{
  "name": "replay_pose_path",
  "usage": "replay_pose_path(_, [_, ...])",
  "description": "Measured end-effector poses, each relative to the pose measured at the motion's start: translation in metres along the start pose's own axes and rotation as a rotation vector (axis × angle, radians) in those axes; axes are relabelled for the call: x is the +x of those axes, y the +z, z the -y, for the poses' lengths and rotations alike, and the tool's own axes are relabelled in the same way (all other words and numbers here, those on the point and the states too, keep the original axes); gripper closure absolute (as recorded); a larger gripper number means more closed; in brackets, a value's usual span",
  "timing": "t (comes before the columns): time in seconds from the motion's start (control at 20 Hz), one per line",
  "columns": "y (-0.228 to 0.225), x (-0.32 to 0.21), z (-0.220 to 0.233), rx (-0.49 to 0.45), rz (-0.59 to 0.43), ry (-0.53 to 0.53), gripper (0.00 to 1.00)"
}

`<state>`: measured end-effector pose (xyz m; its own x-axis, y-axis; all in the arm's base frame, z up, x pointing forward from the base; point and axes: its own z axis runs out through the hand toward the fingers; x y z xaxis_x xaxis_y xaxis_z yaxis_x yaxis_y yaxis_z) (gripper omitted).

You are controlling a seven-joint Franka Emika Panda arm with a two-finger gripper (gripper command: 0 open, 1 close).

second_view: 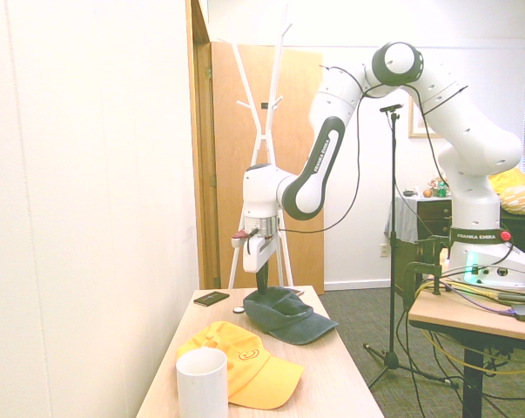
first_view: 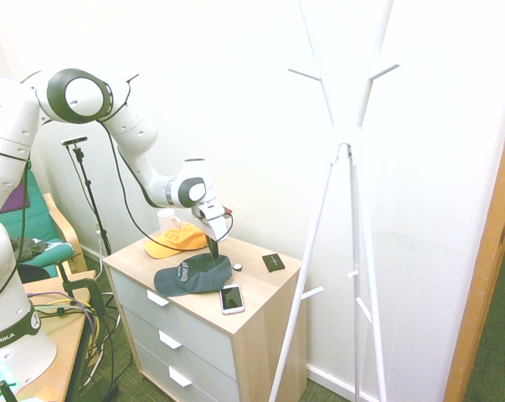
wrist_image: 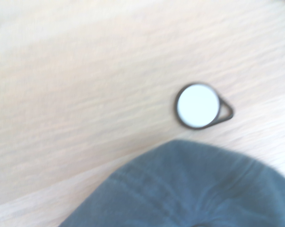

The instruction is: Hang the cap

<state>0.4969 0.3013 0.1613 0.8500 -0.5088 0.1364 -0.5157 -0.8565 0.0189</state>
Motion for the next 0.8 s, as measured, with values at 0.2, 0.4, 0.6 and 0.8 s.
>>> replay_pose_path(0.2, [0.000,0.003,-0.001,0.000,0.000,0.005,0.00])
replay_pose_path(0.4, [0.000,0.003,-0.002,-0.002,0.001,0.007,0.00])
replay_pose_path(0.6, [0.004,0.015,-0.009,-0.012,-0.001,0.028,0.00])
replay_pose_path(0.8, [0.007,0.029,-0.018,-0.017,0.000,0.043,0.00])
